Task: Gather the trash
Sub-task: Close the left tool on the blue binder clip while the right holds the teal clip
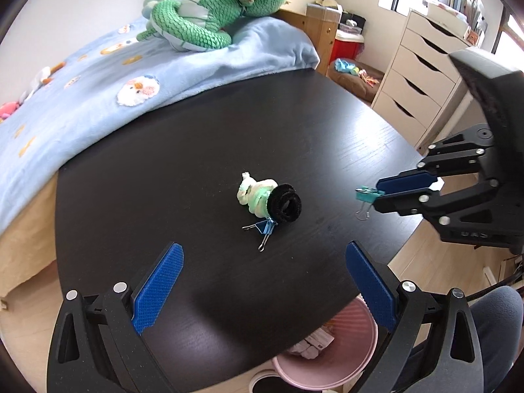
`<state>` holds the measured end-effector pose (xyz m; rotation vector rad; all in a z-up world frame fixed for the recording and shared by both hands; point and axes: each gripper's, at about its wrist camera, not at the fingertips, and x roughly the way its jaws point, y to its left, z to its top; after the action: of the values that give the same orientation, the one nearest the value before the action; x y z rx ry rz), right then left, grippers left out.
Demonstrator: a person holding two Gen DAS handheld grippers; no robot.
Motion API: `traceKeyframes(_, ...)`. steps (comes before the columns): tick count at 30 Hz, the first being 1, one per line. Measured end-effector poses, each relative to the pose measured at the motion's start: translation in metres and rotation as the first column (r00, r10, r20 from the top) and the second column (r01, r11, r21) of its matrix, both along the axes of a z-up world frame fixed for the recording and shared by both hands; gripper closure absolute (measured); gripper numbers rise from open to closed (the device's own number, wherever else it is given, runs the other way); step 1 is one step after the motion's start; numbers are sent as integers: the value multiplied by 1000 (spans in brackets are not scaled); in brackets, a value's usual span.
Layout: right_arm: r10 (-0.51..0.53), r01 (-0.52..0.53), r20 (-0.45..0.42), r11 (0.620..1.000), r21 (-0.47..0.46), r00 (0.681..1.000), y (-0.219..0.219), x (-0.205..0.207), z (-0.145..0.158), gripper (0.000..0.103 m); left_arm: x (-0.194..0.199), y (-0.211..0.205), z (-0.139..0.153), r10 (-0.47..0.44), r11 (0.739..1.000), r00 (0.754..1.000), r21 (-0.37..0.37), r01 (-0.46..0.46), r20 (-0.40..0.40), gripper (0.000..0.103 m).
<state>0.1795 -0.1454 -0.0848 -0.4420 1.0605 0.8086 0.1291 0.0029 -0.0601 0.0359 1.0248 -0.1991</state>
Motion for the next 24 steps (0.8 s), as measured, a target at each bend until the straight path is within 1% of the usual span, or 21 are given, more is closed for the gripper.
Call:
traceKeyframes(7,-9,9,-8,1000,-8,1000,-3,3,-3,88,21,0,-23,-20,1000,999,16,21,-47,8)
traceKeyframes(9,-10,10,-10,1000,-9,1000,-3,4,-4,88,25,0,-27,-27,999,998,17,28,-53,11)
traceKeyframes(10,-11,11,-11,1000,-11,1000,-3,4,-4,88,27,0,-29,-30,999,998,17,31,-58,18)
traceKeyframes(11,-12,12,-12,1000,-12,1000,-2,4,-4,88,29,0,-31,-32,999,997,18,34,-66,22)
traceKeyframes(12,-12,12,-13,1000,-12,1000,-2,5,-5,88,30,0,-33,-36,999,997,18,37,-73,24)
traceKeyframes(14,-11,11,-15,1000,-15,1000,-2,6,-6,88,33,0,-36,-39,999,996,15,41,-77,32)
traceKeyframes(16,-12,12,-17,1000,-16,1000,-2,6,-7,88,34,-1,-37,-44,999,996,8,45,-73,36)
traceKeyframes(17,-12,11,-17,1000,-16,1000,-2,7,-7,88,34,-1,-37,-48,999,996,9,49,-71,43)
traceKeyframes(18,-11,11,-18,1000,-17,1000,-2,7,-8,88,35,-2,-38,-52,999,996,13,53,-71,47)
traceKeyframes(20,-11,11,-20,1000,-18,1000,-3,7,-9,88,37,-4,-40,-62,998,995,11,63,-78,60)
traceKeyframes(22,-12,12,-23,1000,-19,1000,-3,7,-10,88,38,-4,-41,-71,997,994,12,72,-85,66)
traceKeyframes(24,-12,11,-24,1000,-21,1000,-2,8,-11,88,38,-5,-41,-71,997,994,8,72,-84,67)
